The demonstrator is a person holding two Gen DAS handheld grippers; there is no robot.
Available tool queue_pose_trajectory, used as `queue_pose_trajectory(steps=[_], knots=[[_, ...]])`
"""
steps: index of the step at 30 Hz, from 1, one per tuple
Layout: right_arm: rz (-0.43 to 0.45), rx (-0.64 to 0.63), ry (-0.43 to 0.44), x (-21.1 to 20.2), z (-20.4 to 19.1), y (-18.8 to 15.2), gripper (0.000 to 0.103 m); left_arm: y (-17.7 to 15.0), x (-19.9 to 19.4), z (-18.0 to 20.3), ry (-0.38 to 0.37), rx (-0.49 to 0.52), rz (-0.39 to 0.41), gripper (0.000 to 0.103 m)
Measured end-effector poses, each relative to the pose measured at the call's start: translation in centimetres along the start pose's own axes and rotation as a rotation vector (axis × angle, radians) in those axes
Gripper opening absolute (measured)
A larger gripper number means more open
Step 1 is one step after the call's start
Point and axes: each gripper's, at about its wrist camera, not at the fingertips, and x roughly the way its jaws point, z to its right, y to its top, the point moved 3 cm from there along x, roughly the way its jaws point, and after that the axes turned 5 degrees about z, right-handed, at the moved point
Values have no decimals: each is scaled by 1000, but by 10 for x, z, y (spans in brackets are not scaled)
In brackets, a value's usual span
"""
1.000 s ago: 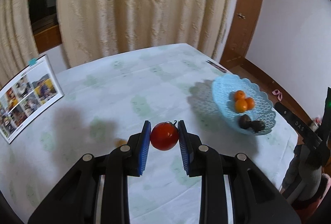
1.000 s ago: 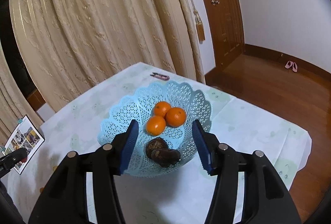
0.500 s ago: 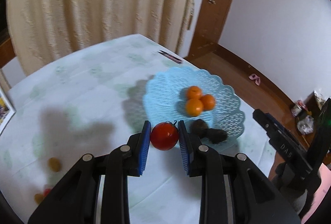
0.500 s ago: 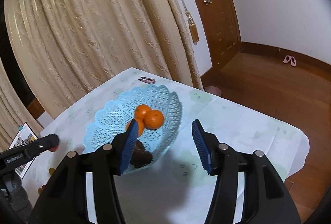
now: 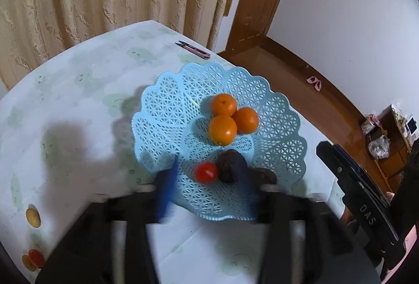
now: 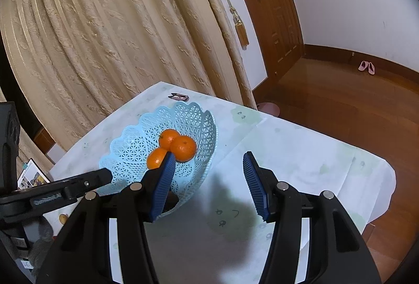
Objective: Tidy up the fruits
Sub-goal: 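Carry the red tomato over the blue basket and open the left tool, then grasp a red tomato with the right tool while the left tool reaches toward a yellow fruit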
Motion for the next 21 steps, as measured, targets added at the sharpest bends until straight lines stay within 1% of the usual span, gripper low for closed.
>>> queue_pose_trajectory(steps=[1, 3, 5, 6, 8, 10, 14, 21], knots=[[-2, 0, -1, 0, 0, 0, 56, 1, -2, -2, 8, -6, 12, 77], [-1, 5, 0, 0, -2, 0, 57, 4, -8, -8, 18, -16, 31, 77], [5, 7, 6, -1, -5, 0, 63, 7, -16, -13, 29, -23, 43, 80], [11, 3, 10, -2, -9, 1, 64, 8, -21, -15, 41, -20, 57, 81], [11, -6, 23, -2, -17, 1, 64, 10, -33, -20, 87, 5, 101, 87], [11, -23, 39, -3, -28, -1, 65, 10, -44, -23, 117, 28, 132, 89], [-2, -66, 76, -5, -53, -8, 70, 5, -64, -39, 171, 48, 158, 90], [-63, -163, 164, -5, -109, -36, 70, -11, -105, -94, 255, -15, 176, 91]])
